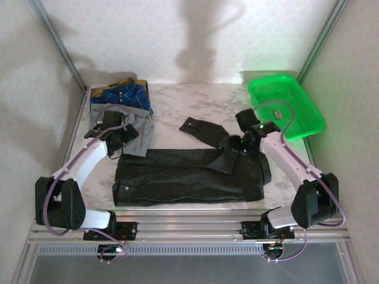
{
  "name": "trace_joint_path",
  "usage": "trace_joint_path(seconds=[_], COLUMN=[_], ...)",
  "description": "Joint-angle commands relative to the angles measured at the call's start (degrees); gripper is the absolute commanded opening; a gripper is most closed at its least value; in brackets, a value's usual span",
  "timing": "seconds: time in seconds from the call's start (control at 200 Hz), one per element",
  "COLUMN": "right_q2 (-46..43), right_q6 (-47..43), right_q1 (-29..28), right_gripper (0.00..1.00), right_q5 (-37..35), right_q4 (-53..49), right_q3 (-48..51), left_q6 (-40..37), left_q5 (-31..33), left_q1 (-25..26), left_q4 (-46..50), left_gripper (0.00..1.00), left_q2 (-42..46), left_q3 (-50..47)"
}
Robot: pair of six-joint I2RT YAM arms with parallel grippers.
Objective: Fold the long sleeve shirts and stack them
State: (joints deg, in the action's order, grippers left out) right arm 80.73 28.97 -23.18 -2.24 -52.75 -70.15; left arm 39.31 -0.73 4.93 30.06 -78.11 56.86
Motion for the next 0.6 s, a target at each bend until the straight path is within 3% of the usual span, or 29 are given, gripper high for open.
trace_joint_path(seconds=[0.0, 0.15, 0.31, 0.43, 0.531, 0.596], right_q2=[2.6, 10.6, 17.8, 24.3, 28.7, 32.6], right_q6=[-3.3, -3.9, -3.2, -4.7, -2.4, -1.0], right_q1=[0.4, 0.5, 0.2, -1.7, -4.0, -5.8], right_gripper=[0.77, 0.77, 0.78, 0.80, 0.81, 0.81], right_q5=[-0.4, 3.6, 13.4, 20.7, 28.3, 30.6], right_q4=[-4.5, -1.8, 4.6, 6.8, 15.1, 19.1], right_q3=[-7.2, -12.9, -15.3, -19.7, -21.8, -24.9], left_q6=[2.7, -1.7, -9.5, -13.4, -16.0, -17.7], left_q5=[1.0, 1.7, 1.3, 6.2, 0.4, -9.2], left_q1=[-0.5, -1.7, -4.8, -7.5, -13.8, -18.9], left_q4=[2.4, 2.9, 3.9, 10.0, 6.4, 2.2], left_gripper=[1.00, 1.00, 0.99, 1.00, 1.00, 1.00], left_q2=[0.4, -5.1, -12.7, -18.1, -18.8, -19.5], left_q3=[1.8, 7.6, 16.1, 22.5, 21.2, 19.7])
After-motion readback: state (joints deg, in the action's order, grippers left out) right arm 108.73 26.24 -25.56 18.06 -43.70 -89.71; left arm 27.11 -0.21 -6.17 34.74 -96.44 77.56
